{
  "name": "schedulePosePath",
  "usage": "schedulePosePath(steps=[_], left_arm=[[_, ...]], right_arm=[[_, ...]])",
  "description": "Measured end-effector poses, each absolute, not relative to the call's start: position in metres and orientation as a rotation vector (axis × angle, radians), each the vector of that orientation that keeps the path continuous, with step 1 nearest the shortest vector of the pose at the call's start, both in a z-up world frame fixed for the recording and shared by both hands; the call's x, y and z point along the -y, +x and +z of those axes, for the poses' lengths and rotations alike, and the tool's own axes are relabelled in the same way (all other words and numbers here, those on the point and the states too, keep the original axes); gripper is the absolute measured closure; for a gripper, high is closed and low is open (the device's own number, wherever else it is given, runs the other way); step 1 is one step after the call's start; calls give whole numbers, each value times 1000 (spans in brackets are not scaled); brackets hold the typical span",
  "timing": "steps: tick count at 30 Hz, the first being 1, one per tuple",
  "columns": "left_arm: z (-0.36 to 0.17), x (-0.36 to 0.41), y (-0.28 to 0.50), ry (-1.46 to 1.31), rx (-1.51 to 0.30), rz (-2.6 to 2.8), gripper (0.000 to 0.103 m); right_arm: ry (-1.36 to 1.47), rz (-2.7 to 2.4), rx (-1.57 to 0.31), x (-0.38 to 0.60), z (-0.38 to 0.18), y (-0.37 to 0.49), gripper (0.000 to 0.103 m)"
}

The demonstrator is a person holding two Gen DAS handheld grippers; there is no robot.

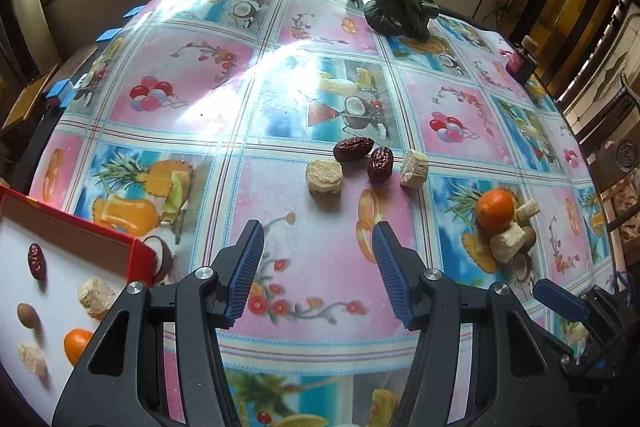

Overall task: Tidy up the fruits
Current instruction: 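Move both grippers back to the fruits beside the red dates, then grasp a white chunk with the left gripper while the right gripper grasps a red date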

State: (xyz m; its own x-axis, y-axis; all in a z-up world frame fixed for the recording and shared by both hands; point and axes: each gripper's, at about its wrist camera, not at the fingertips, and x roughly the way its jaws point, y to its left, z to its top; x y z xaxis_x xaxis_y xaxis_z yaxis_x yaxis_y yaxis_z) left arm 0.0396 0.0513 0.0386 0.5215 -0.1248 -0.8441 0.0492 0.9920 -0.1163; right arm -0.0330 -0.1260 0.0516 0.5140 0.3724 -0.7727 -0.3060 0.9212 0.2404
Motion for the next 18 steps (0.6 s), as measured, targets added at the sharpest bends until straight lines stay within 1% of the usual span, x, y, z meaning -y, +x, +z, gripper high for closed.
schedulePosePath(steps=[11,12,13,14,16,17,18], left_arm=[[23,-39,83,-29,-1012,-99,46],[21,-40,85,-30,-1014,-101,49],[19,-41,86,-29,-1015,-102,53],[16,-41,87,-24,-1022,-102,66],[15,-40,84,7,-1009,-94,72],[15,-40,83,12,-1009,-96,79],[15,-39,82,9,-1013,-102,79]], right_arm=[[86,425,-950,134,48,-5,61],[84,426,-947,134,49,-3,61],[82,427,-944,134,50,-1,61],[80,428,-942,133,50,0,61],[78,431,-943,132,50,3,61],[78,431,-944,132,50,5,61],[77,430,-947,131,49,6,61]])
